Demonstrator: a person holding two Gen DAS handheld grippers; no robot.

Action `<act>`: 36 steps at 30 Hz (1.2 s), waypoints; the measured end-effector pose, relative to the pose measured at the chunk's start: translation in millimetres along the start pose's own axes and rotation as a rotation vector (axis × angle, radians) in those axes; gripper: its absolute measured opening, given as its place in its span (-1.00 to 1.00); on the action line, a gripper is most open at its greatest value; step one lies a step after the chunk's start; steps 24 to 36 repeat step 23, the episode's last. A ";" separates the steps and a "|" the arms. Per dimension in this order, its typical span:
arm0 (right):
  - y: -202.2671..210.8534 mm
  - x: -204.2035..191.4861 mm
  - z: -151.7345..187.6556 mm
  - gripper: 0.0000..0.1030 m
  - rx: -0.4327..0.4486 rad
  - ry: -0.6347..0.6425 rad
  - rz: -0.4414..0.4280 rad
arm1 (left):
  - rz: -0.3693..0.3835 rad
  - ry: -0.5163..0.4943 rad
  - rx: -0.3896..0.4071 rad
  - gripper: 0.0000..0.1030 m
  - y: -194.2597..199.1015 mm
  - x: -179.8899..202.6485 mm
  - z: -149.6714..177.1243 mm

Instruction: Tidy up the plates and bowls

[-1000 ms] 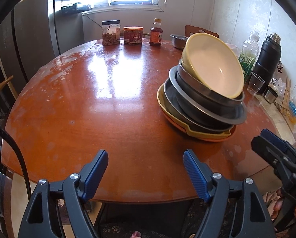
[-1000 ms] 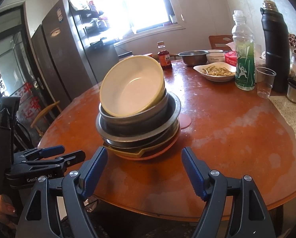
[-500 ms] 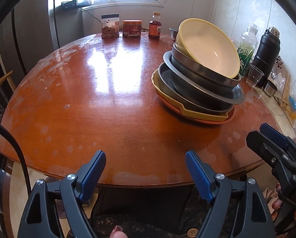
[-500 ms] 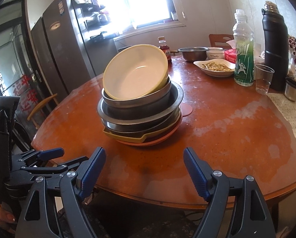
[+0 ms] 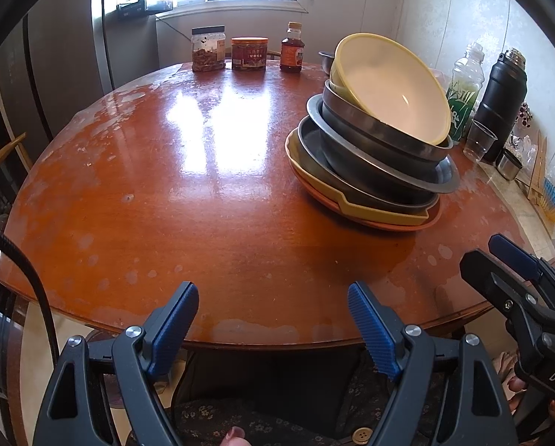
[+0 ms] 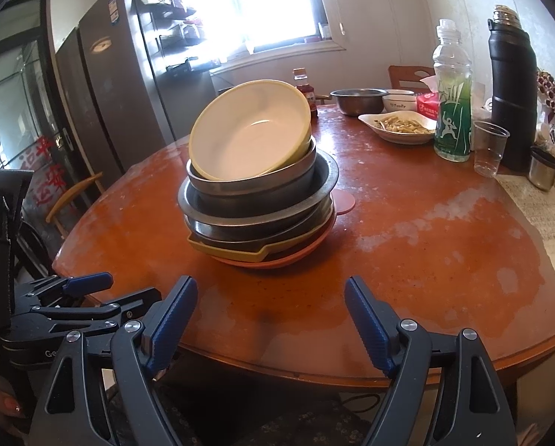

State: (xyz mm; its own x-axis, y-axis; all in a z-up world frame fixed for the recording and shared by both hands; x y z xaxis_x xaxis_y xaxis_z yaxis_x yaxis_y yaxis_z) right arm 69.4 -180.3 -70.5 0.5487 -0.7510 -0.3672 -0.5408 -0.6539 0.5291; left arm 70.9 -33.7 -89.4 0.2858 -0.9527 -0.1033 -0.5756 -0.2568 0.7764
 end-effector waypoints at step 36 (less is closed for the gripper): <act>3.9 29.8 -5.6 0.61 0.003 -0.044 0.050 | -0.006 0.031 -0.022 0.60 -10.4 -18.2 -3.9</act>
Point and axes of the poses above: each gripper's, at about its wrist camera, not at the fingertips, and y roughly against the way its jaws point, x to its right, z to its underside, the point moved 10 cm from there along -y, roughly the way its jaws point, and after that the axes turned 12 degrees about -z, right-handed, at the moved point
